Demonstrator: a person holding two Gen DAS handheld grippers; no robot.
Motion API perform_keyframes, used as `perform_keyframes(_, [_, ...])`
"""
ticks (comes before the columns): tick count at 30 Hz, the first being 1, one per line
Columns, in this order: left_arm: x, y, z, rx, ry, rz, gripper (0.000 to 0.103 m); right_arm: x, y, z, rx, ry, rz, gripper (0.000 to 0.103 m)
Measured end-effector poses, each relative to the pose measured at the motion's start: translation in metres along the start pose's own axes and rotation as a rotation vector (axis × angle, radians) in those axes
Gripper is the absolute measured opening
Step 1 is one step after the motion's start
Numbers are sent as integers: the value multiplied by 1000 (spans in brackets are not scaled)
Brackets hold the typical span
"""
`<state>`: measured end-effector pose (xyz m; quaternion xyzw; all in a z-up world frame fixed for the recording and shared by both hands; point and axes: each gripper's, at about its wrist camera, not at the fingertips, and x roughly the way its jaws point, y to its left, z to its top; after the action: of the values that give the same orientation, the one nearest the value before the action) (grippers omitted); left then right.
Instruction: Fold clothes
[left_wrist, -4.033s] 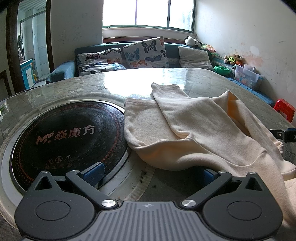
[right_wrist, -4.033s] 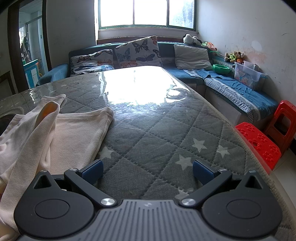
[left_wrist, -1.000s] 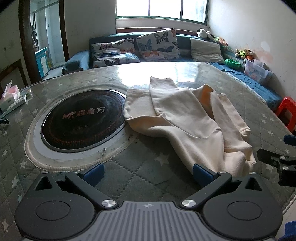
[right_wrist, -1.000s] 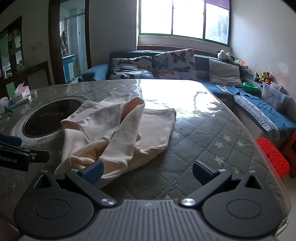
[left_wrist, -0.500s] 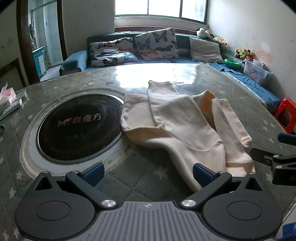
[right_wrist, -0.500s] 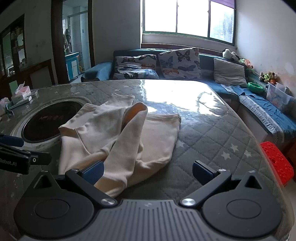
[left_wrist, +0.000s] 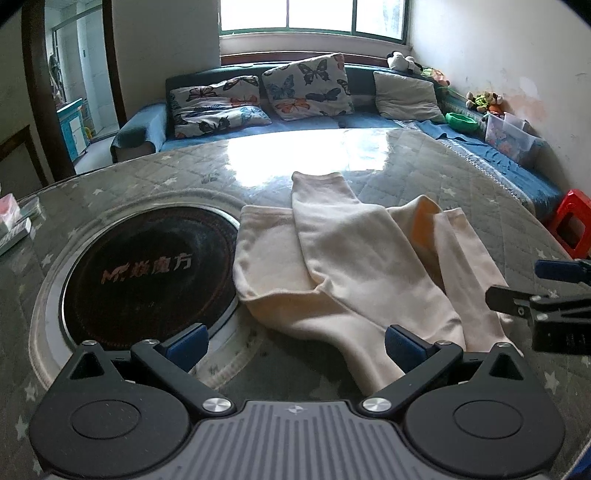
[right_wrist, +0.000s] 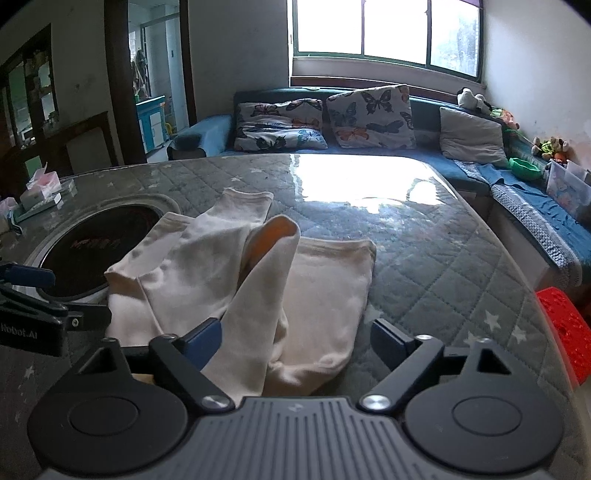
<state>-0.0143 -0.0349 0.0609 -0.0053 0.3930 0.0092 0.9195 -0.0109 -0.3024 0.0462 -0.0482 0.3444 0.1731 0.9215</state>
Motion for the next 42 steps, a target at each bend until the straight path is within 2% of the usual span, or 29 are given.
perform_keyframes(11, [26,-6,22,56,-3,-9,102,37,-6,35,4,49,41,64])
perform_keyframes(16, [33,-4,26,60,5,-15,99,59,-4,55,9,59,69,57])
perform_keyframes(22, [34,-1,28,61,11,-22,97,98,-3,64,8,107,53,40])
perform_keyframes(23, [34,-2,30,63,11,-23,97,103,-5,65,19,113,61,34])
perform_keyframes(24, [34,-3,31,66,12,-20,97,107,-6,65,28,119,69,23])
perform_keyframes(27, [37,-8,37,78,6,-14,97,108,-9,62,33,111,86,8])
perform_keyframes(32, [44,-21,51,94,-14,-16,98,82,-19,56,25,42,57,5])
perform_keyframes(36, [53,-36,65,114,-29,-17,97,56,-31,45,34,9,-21,5])
perform_keyframes(40, [69,-53,81,135,-31,-28,97,43,-41,26,33,36,-55,5])
perform_keyframes(42, [81,-62,87,140,-23,-41,93,43,-46,19,30,54,-59,6])
